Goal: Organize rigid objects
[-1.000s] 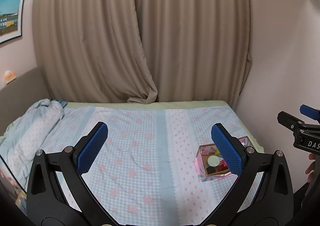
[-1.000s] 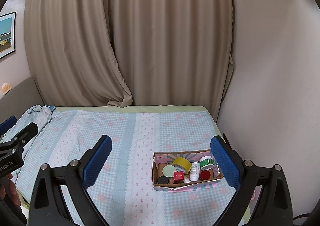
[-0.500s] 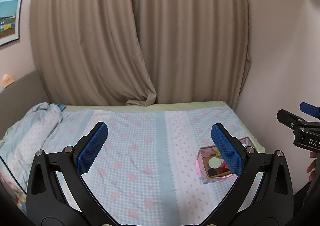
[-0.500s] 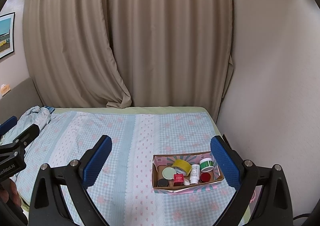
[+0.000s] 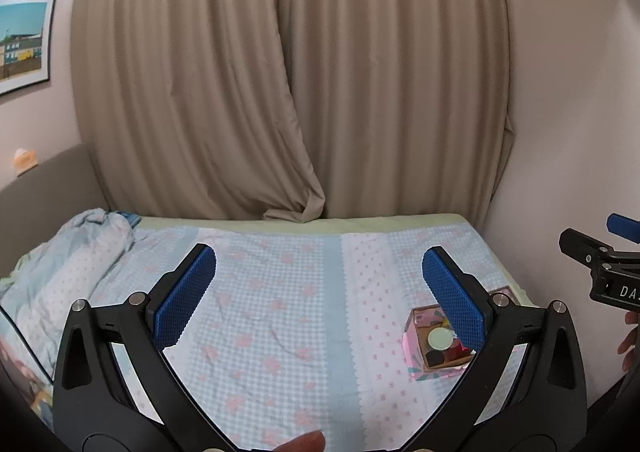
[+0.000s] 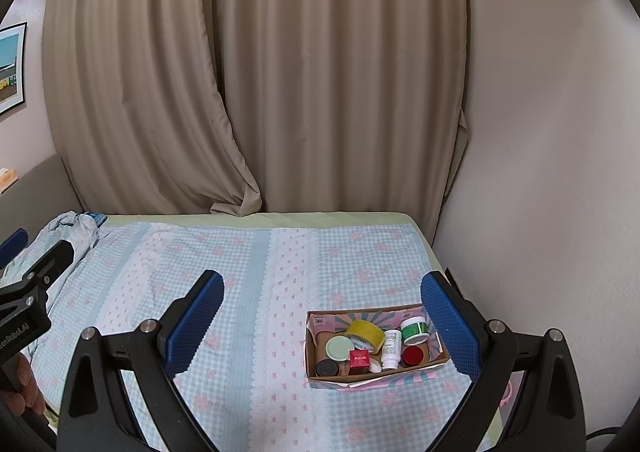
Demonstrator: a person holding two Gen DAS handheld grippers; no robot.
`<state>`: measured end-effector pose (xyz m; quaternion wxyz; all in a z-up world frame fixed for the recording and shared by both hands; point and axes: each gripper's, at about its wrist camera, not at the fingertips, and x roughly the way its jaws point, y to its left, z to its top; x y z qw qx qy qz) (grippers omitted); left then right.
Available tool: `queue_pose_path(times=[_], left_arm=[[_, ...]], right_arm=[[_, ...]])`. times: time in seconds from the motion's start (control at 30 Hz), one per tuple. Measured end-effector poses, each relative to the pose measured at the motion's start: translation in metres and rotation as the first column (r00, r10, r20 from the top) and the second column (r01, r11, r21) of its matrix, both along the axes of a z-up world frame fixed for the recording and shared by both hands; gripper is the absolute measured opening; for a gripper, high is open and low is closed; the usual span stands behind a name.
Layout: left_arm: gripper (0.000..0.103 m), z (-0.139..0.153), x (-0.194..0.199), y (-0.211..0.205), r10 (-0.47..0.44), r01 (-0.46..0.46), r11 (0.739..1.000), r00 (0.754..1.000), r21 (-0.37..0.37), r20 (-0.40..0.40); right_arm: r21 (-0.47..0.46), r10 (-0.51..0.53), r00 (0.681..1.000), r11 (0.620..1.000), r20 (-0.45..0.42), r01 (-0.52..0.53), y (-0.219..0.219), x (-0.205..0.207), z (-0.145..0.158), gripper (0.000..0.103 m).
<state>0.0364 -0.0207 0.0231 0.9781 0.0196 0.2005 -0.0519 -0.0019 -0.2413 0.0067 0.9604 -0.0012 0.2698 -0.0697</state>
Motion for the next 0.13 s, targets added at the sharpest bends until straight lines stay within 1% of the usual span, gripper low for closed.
queue_pose_path(times=[0.13], left_arm=[[0.103,-0.0012,0.0037,0.0026,-0.018,0.018,1.000,1.000,-0.007,0.007]], right_arm=[[0.002,-0.003,1.000,1.000,-0.008,0.003,0.0030,0.0038,0.0000,0.098]])
